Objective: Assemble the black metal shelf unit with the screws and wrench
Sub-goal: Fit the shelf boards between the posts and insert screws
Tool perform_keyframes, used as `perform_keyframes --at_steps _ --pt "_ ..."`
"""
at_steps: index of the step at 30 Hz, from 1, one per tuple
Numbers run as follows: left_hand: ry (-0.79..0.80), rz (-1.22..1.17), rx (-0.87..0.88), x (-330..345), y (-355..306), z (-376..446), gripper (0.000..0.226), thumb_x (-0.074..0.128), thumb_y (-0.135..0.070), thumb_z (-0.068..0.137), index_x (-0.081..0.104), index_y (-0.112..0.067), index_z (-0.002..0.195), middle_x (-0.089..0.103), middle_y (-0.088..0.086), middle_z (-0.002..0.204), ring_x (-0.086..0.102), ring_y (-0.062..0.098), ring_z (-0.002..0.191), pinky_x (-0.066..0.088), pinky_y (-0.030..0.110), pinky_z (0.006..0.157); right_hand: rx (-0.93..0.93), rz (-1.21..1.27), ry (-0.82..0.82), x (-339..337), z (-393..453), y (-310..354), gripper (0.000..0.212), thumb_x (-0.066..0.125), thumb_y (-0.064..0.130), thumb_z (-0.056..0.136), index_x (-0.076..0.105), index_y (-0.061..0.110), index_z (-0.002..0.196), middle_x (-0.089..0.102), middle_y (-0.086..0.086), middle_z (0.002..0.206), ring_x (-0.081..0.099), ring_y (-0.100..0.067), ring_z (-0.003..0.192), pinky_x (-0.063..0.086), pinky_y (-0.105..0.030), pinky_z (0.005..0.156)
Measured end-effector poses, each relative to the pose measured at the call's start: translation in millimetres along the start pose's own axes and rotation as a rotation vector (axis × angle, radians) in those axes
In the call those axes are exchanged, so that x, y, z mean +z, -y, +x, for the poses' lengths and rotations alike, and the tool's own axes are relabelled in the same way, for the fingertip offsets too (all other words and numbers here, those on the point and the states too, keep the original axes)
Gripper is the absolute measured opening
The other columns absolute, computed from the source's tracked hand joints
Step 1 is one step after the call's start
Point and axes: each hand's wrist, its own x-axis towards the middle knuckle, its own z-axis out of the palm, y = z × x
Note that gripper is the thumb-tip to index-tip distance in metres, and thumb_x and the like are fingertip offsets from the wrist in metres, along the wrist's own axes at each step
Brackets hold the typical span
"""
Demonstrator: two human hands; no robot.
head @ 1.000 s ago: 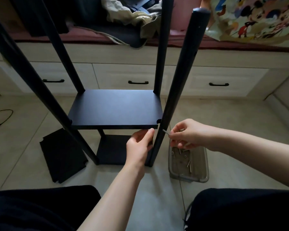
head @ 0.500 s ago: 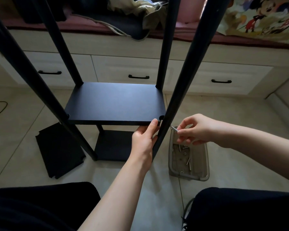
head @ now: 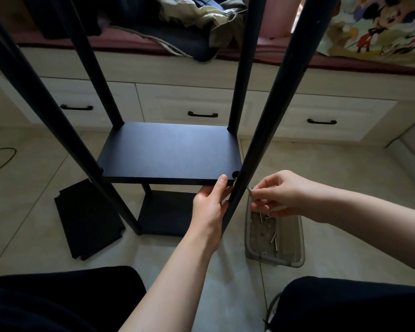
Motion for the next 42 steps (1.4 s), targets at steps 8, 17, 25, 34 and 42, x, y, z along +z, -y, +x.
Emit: perform_keyframes --at_steps 8,17,25,34,42 --pt "0.012 0.047 0.002 -4.1 3.3 2.8 0.035 0.061 -0.031 0.099 0.066 -0.003 0.119 0.075 0.013 0.110 0.072 0.022 0.106 0.057 0.027 0.085 -0.032 0.098 -0.037 7.9 2.2 1.0 0.018 0.065 0.022 0.095 0.071 0.006 0.094 0.076 -0.005 0.077 0.060 -0.017 0.074 0.055 -0.022 0.059" --pt "0.021 0.073 0.019 -5.2 7.0 3.6 0.030 0.060 -0.037 0.099 0.069 -0.010 0.109 0.077 0.010 0.105 0.073 0.020 0.102 0.056 0.022 0.077 -0.049 0.300 -0.030 14.3 3.6 -1.2 0.024 0.061 0.013 0.095 0.065 -0.010 0.104 0.076 -0.016 0.085 0.059 -0.019 0.072 0.055 -0.020 0.059" --pt "0.003 0.061 0.010 -4.0 4.9 2.8 0.025 0.061 -0.034 0.098 0.070 -0.011 0.103 0.078 0.009 0.101 0.074 0.017 0.097 0.054 0.016 0.067 -0.104 0.392 -0.056 17.9 6.3 -8.4 0.024 0.062 0.011 0.093 0.064 -0.011 0.103 0.075 -0.020 0.088 0.063 -0.016 0.066 0.059 -0.022 0.063" --pt "0.007 0.094 0.002 -4.6 4.5 3.4 0.028 0.060 -0.035 0.099 0.069 -0.010 0.108 0.077 0.010 0.105 0.072 0.019 0.104 0.054 0.023 0.079 -0.145 0.327 -0.038 12.5 3.6 -9.4 0.018 0.066 0.006 0.090 0.063 -0.007 0.100 0.075 -0.020 0.090 0.070 -0.014 0.068 0.058 -0.022 0.062" --pt "0.016 0.112 -0.039 -6.3 0.6 5.6 0.029 0.060 -0.033 0.099 0.068 -0.010 0.114 0.077 0.007 0.106 0.072 0.017 0.104 0.055 0.024 0.078 -0.219 0.125 -0.173 11.9 7.0 -8.5 0.015 0.075 0.005 0.083 0.068 -0.004 0.093 0.073 -0.008 0.066 0.068 -0.012 0.058 0.057 -0.022 0.057"
